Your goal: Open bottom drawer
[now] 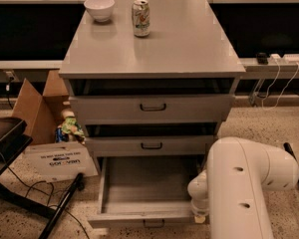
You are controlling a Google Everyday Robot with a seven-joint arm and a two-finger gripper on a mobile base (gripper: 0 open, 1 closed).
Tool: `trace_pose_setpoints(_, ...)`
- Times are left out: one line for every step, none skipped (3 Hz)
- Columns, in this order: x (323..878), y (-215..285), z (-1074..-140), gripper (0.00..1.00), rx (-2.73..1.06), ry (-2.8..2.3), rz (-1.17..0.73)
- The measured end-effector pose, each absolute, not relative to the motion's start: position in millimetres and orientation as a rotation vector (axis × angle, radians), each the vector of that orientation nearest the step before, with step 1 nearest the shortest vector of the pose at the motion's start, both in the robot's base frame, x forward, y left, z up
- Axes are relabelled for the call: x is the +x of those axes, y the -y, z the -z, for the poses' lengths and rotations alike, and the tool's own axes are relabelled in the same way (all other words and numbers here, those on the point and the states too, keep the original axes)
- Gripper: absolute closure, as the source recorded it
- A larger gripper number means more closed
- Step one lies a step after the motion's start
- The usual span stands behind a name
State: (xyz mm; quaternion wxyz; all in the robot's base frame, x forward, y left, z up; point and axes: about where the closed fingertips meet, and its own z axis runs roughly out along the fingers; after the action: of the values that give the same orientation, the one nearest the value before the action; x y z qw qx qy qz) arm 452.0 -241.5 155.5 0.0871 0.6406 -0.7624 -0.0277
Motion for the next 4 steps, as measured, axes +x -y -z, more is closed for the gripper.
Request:
trace_pose_setpoints(439.9, 244.1, -153.9, 1.00, 1.883, 2.279, 0.085)
trace_pose_setpoints(440.1, 241.8, -154.1, 1.00, 1.883, 2.279, 0.085)
trace_pose_setpoints(440.1, 241.7, -154.1, 0.82, 1.883, 2.279, 0.085)
trace_pose_setpoints(440.1, 241.7, -154.1, 0.59, 1.883, 2.279, 0.085)
